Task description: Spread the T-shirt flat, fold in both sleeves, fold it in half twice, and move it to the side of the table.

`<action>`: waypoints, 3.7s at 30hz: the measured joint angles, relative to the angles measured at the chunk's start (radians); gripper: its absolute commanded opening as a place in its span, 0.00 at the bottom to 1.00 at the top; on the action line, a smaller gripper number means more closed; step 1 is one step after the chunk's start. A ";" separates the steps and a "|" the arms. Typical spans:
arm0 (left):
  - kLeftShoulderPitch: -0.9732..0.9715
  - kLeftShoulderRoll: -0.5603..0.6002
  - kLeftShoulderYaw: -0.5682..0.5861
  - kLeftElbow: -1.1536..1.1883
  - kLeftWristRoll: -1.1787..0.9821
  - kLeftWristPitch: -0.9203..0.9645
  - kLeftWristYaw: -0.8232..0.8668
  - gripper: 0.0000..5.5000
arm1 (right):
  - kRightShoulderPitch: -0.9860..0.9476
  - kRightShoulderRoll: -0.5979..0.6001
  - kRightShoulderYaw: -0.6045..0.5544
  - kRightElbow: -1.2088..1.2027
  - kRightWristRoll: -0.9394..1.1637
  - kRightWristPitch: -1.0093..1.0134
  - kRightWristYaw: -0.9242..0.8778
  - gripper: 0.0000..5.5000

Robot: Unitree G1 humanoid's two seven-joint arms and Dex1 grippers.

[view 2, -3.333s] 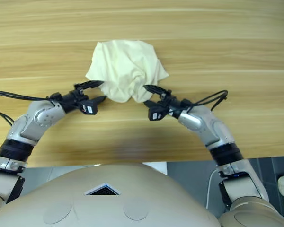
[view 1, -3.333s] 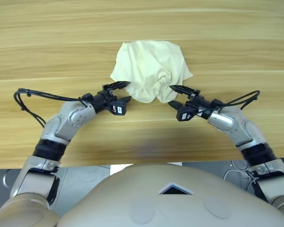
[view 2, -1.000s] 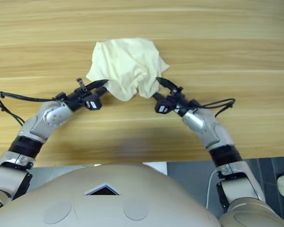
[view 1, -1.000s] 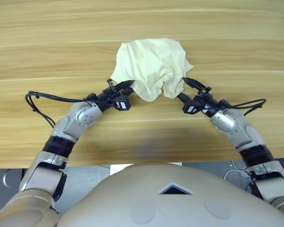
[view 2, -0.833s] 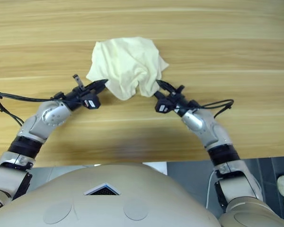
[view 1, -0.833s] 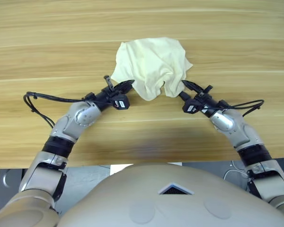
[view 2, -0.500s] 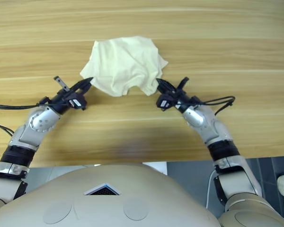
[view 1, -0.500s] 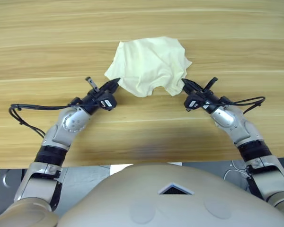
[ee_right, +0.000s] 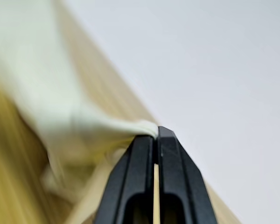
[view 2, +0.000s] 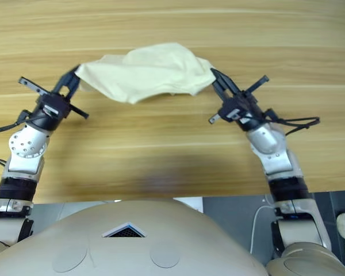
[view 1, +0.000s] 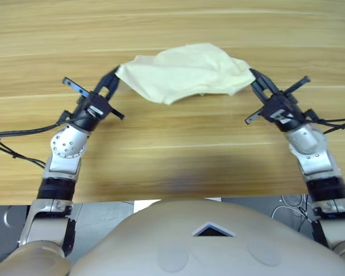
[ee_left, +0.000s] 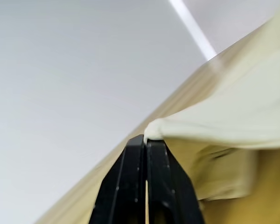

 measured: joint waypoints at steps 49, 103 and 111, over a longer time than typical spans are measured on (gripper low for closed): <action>-0.199 0.010 -0.062 0.470 -0.231 -0.084 -0.482 0.00 | -0.138 -0.045 0.143 0.515 0.061 -0.135 0.119 0.01; -0.242 -0.137 -0.275 0.226 0.545 0.074 -0.024 0.57 | -0.087 0.139 -0.080 0.435 -0.259 0.095 0.030 0.46; -0.235 -0.072 -0.254 0.237 0.524 0.075 0.018 0.57 | -0.044 0.058 -0.125 0.478 -0.165 0.034 0.128 0.46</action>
